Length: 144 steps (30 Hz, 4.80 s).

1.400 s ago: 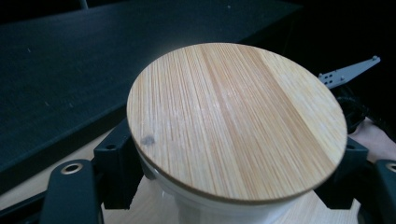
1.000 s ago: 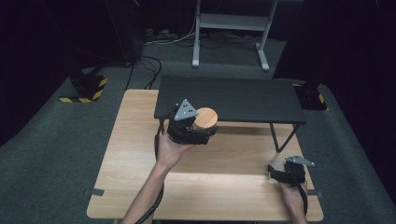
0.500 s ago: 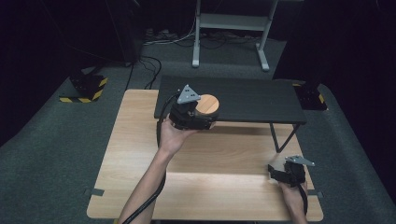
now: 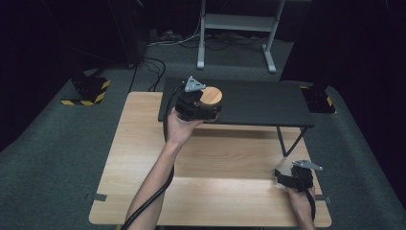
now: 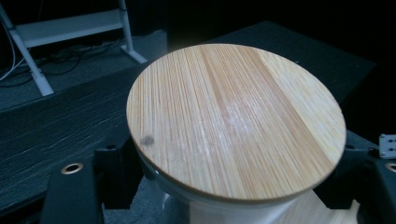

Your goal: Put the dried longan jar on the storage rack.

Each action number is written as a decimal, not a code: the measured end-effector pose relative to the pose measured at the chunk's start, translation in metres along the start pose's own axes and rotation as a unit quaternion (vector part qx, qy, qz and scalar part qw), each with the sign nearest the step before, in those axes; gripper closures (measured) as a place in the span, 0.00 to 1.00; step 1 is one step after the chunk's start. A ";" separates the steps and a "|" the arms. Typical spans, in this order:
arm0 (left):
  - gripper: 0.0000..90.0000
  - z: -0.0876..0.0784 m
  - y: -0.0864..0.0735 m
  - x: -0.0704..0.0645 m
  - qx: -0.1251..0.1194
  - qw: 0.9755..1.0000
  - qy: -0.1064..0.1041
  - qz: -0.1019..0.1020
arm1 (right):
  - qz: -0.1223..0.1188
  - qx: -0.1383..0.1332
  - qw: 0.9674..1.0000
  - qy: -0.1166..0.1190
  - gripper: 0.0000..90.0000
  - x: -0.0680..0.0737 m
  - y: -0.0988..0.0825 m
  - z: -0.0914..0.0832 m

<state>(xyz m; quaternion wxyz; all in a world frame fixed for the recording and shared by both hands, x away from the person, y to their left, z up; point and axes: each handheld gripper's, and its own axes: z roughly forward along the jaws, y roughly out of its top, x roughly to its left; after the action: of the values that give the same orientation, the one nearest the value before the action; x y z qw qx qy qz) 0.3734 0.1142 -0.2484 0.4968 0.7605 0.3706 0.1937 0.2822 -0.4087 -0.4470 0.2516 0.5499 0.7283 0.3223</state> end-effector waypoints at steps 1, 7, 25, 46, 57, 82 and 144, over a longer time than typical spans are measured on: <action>0.28 0.002 0.001 0.000 0.003 1.000 0.003 -0.001 | 0.000 0.000 1.000 0.000 0.17 0.000 0.000 0.000; 0.28 0.009 0.005 0.001 0.015 1.000 0.013 0.001 | 0.001 -0.001 1.000 0.001 0.17 -0.001 0.000 0.000; 0.28 0.017 0.001 0.004 0.015 1.000 0.023 0.003 | -0.004 0.000 1.000 -0.001 0.17 0.002 0.000 0.000; 0.06 0.009 -0.011 0.004 -0.003 0.999 0.023 -0.025 | -0.001 -0.001 1.000 0.002 0.17 0.001 0.000 0.000; 0.01 -0.013 -0.026 0.005 -0.021 0.999 0.025 -0.027 | -0.002 -0.001 1.000 0.001 0.17 0.001 0.000 0.000; 0.01 -0.039 -0.092 -0.018 -0.013 0.999 0.052 0.004 | -0.002 -0.001 1.000 0.001 0.17 0.001 0.000 0.000; 0.03 0.030 -0.225 -0.012 0.105 0.987 0.052 -0.108 | -0.003 0.000 1.000 0.001 0.16 0.002 0.000 0.000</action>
<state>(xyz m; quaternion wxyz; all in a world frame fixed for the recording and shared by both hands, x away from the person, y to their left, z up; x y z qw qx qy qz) 0.3022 0.1390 -0.4633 0.4124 0.7527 0.4943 0.1379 0.2819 -0.4063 -0.4472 0.2518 0.5475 0.7301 0.3221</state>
